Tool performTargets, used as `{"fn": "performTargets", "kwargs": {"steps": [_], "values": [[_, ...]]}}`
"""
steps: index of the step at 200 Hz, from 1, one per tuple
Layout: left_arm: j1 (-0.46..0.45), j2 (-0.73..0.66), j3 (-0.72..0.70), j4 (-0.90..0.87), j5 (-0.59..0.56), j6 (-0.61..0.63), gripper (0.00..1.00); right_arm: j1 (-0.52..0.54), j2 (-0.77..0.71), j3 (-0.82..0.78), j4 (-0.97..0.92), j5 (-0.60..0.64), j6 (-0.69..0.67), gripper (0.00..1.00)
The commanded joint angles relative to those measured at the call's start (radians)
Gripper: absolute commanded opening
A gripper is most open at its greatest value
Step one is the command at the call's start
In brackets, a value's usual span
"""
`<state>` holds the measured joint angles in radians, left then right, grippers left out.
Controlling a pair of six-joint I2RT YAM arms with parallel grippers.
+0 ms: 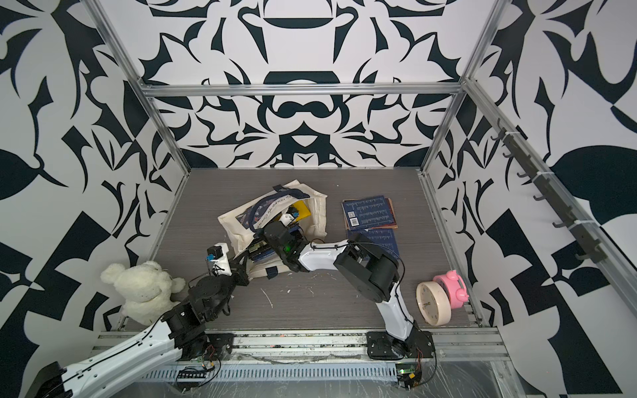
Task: Take out the books from the canvas bag
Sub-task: Pick up the book from the canvas bag.
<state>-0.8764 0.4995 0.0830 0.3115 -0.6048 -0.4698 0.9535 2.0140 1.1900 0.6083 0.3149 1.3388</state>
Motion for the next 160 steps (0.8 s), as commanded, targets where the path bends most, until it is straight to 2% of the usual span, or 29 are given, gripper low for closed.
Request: {"fn": "performTargets", "kwargs": {"steps": [1,32,60,133,152,160], "values": [[-0.006,-0.013,0.007,0.067,0.023,0.008,0.00,-0.049,-0.058,-0.030,0.065,0.048,-0.019,0.01],[-0.006,-0.016,0.007,0.066,0.024,0.008,0.00,-0.102,-0.052,-0.030,0.078,0.005,-0.024,0.23],[-0.006,-0.018,0.007,0.064,0.023,0.008,0.00,-0.134,-0.043,-0.009,0.067,-0.012,-0.046,0.32],[-0.006,-0.011,0.008,0.067,0.024,0.008,0.00,-0.174,0.026,0.075,0.059,-0.052,-0.074,0.36],[-0.006,-0.009,0.009,0.067,0.026,0.008,0.00,-0.160,0.037,0.079,0.090,-0.072,-0.076,0.31],[-0.006,-0.009,0.008,0.067,0.026,0.008,0.00,-0.153,0.033,0.077,0.094,-0.073,-0.084,0.26]]}}
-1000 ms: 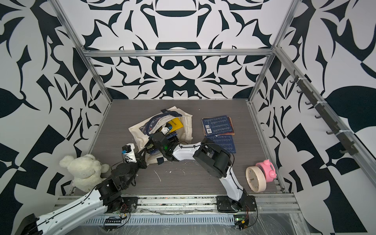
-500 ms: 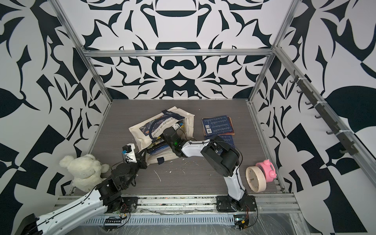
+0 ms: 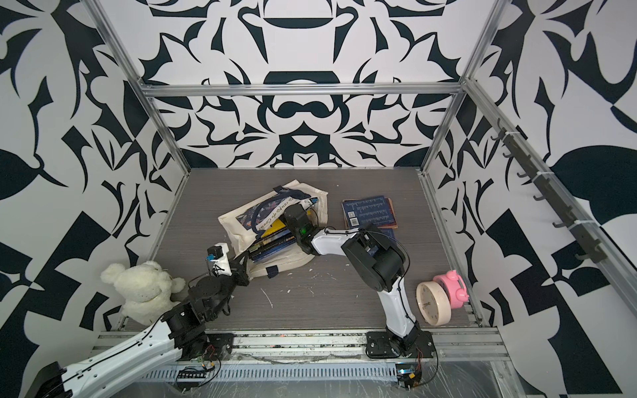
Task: Take out the books from the canvas bag
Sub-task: Pick up the book from the canvas bag.
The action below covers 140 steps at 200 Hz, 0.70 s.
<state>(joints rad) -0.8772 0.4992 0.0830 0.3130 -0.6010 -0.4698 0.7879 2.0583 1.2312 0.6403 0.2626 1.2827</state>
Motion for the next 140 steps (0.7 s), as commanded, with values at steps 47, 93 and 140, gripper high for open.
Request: {"fn": "performTargets", "kwargs": {"steps": [47,93,140], "values": [[-0.006,-0.003,0.011,0.066,0.022,0.005,0.00,0.068,-0.129,-0.026,-0.021,0.044,-0.164,0.00],[-0.005,-0.002,0.012,0.061,0.016,0.002,0.00,0.101,-0.299,-0.139,-0.126,0.102,-0.327,0.00],[-0.005,0.010,0.021,0.053,0.009,-0.002,0.00,0.192,-0.520,-0.161,-0.409,0.362,-0.654,0.00]]}}
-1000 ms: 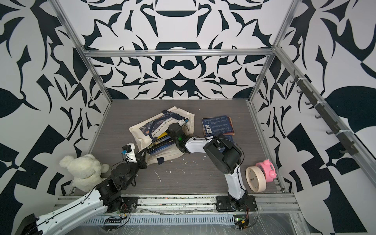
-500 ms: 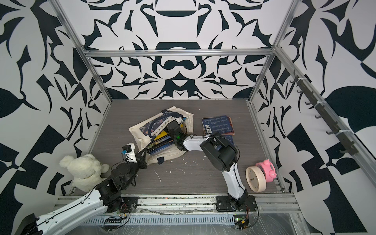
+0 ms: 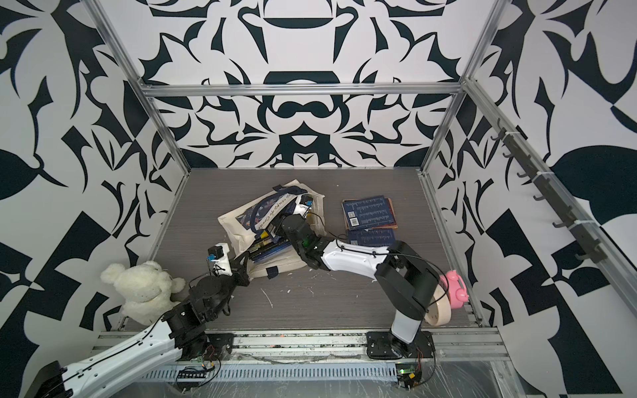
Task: Take out the books from the canvas bag
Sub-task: Pick up the book from the canvas bag, then place the book on the book.
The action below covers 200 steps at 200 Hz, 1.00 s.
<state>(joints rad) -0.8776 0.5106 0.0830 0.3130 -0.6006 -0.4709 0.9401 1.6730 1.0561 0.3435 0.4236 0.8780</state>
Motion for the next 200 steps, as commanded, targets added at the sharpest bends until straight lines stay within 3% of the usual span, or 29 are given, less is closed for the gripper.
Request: {"fn": "performTargets", "kwargs": {"steps": [1,79,115,140,200], "values": [[-0.005,-0.002,0.020,0.052,0.008,-0.001,0.00,0.042,-0.138,0.014,-0.118,0.205,-0.255,0.00],[-0.004,-0.007,0.025,0.042,0.011,-0.003,0.00,0.057,-0.398,-0.058,-0.362,0.483,-0.466,0.00],[-0.006,-0.005,0.024,0.041,0.009,-0.004,0.00,0.057,-0.482,-0.102,-0.436,0.615,-0.453,0.00],[-0.006,0.002,0.026,0.041,0.003,-0.005,0.00,0.049,-0.603,-0.204,-0.400,0.613,-0.454,0.00],[-0.004,0.019,0.031,0.049,0.006,-0.003,0.00,-0.058,-0.905,-0.407,-0.375,0.407,-0.333,0.00]]}}
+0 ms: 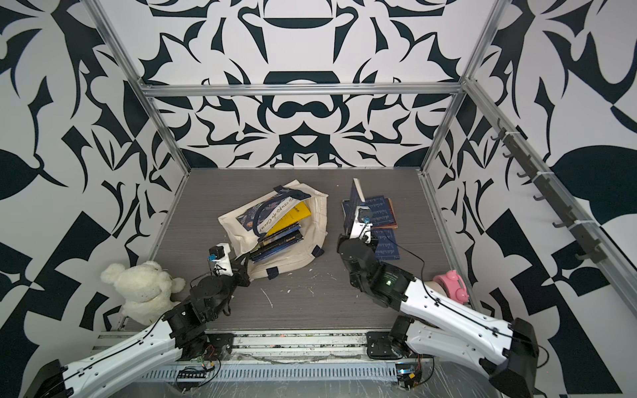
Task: Take out the books from the canvas bag
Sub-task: Place the book on the book.
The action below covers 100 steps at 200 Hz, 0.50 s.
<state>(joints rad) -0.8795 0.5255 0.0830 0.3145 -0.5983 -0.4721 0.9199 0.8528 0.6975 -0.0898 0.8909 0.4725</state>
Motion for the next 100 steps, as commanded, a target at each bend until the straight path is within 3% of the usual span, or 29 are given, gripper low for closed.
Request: {"fn": "performTargets", "kwargs": {"steps": [1,42,100], "values": [[-0.003,0.004,0.032,0.047,0.005,-0.002,0.00,-0.041,-0.088,-0.052,0.060,-0.065,0.074,0.00],[-0.004,0.024,0.039,0.048,0.016,-0.003,0.00,-0.144,-0.152,-0.154,0.062,-0.154,0.232,0.00],[-0.003,0.020,0.039,0.043,0.020,-0.005,0.00,-0.265,-0.217,-0.331,0.173,-0.134,0.537,0.00]]}}
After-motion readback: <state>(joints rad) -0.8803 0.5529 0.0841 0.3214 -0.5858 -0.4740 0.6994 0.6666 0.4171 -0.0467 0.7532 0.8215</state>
